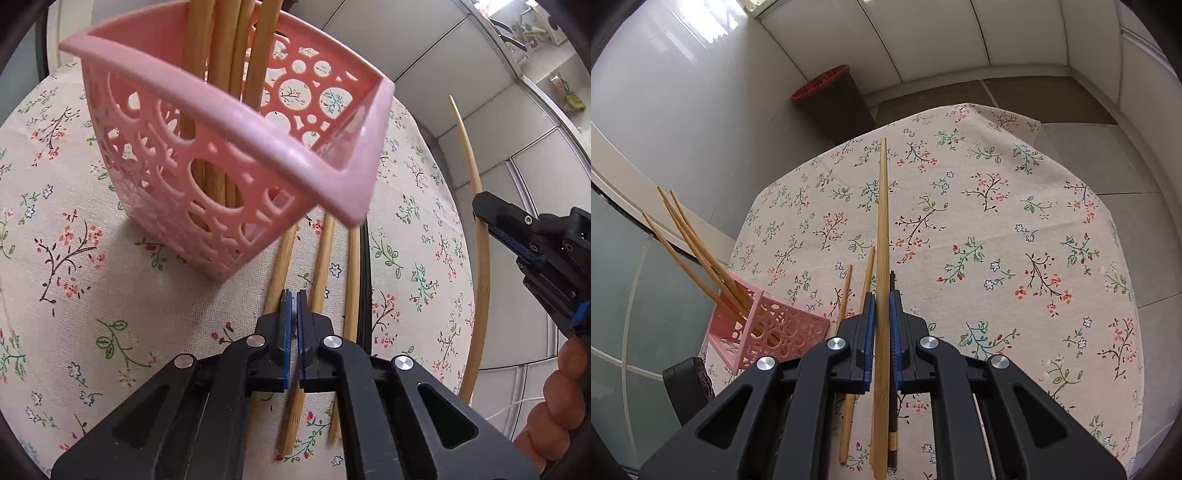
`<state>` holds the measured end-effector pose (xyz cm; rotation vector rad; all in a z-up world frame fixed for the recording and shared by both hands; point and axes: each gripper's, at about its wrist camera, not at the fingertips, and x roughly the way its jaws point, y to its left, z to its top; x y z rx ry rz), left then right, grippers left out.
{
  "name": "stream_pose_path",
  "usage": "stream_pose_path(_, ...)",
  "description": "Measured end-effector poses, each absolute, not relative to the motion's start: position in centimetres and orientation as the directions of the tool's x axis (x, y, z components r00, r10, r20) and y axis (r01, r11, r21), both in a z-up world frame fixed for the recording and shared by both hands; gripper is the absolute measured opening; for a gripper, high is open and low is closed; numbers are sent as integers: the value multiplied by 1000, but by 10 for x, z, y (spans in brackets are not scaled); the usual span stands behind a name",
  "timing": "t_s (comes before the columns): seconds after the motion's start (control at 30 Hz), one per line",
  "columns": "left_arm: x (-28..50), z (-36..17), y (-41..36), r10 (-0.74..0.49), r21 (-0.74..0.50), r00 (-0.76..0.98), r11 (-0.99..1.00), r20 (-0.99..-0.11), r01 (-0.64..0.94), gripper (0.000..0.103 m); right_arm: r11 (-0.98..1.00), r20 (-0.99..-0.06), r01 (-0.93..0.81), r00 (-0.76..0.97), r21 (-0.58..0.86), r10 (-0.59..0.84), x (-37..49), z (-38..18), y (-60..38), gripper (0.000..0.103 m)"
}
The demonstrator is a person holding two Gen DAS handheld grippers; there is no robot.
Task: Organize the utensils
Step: 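Lift both held chopsticks and carry them toward the pink basket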
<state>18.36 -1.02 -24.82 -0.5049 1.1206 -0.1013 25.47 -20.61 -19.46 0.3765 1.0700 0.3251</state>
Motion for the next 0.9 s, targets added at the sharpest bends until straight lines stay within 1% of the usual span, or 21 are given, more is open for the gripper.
stream_pose_path(0.03, 181, -246, -10, -334, -446, 444, 878, -832, -175, 9, 889, -783, -72, 445, 452, 434, 255, -194, -208, 8)
stream_pose_path(0.1, 180, -243, -8, -345, -458, 443, 871, -827, -177, 22, 889, -783, -65, 447, 453, 432, 255, -194, -210, 8)
stream_pose_path(0.17, 178, -239, -11, -343, -451, 451, 878, -824, -157, 28, 887, -780, -65, 450, 457, 435, 254, -192, -212, 8)
stream_pose_path(0.23, 177, -240, -18, -324, -421, 448, 897, -833, -135, 30, 884, -775, -70, 452, 462, 440, 253, -190, -212, 8)
stream_pose_path(0.43, 195, -238, -32, -256, -348, 464, 929, -848, -123, 30, 880, -770, -65, 457, 471, 446, 253, -189, -216, 8)
stream_pose_path(0.57, 199, -240, -50, -202, -264, 486, 963, -850, -62, 27, 877, -767, -63, 459, 475, 448, 253, -188, -218, 8)
stream_pose_path(0.67, 204, -245, -52, -227, -274, 474, 961, -851, -31, 7, 875, -760, -66, 468, 479, 451, 251, -186, -220, 8)
stream_pose_path(0.8, 188, -244, -52, -281, -328, 462, 944, -841, -22, 6, 866, -735, -67, 499, 495, 459, 246, -179, -228, 8)
stream_pose_path(0.9, 173, -225, -49, -332, -370, 491, 929, -805, 21, 6, 858, -709, -66, 533, 510, 463, 243, -172, -236, 8)
